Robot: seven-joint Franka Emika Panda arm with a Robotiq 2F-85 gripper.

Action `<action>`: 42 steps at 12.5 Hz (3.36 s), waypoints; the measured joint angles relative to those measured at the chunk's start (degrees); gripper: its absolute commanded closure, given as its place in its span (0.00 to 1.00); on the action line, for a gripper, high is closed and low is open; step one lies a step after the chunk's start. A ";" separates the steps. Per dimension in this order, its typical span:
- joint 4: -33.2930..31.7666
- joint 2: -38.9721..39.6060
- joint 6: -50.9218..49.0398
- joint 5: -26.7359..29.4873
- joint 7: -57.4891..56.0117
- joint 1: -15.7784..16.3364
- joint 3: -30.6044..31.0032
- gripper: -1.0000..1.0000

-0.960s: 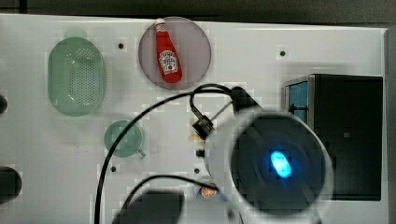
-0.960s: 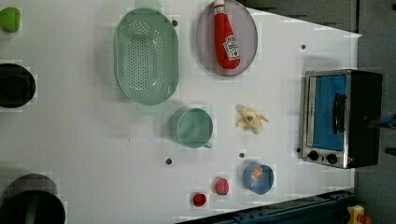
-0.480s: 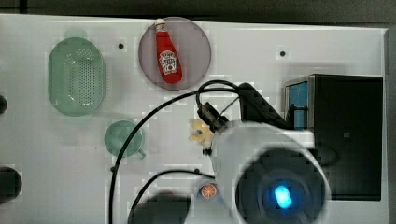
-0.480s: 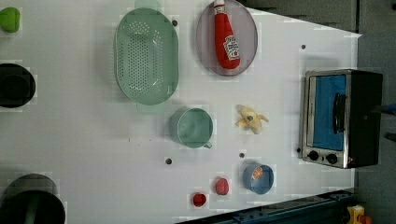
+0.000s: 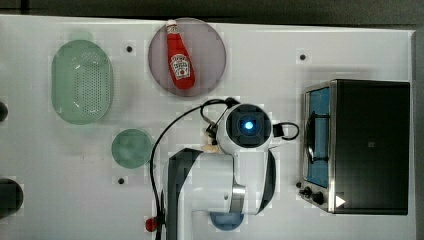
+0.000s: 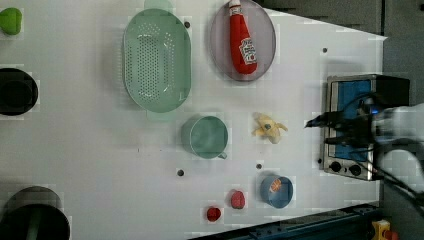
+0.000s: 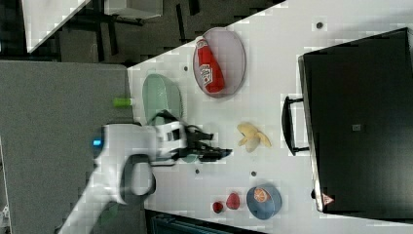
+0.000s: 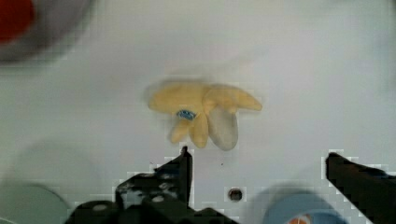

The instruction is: Pick Banana and place it in mug.

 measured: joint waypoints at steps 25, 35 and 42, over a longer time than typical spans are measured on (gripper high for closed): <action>-6.38 11.62 18.10 -0.17 -27.46 0.92 -0.29 0.73; 2.46 -19.66 -12.48 0.29 -27.40 0.68 -0.60 0.73; 2.13 -15.42 -14.80 5.13 -5.89 1.94 19.41 0.73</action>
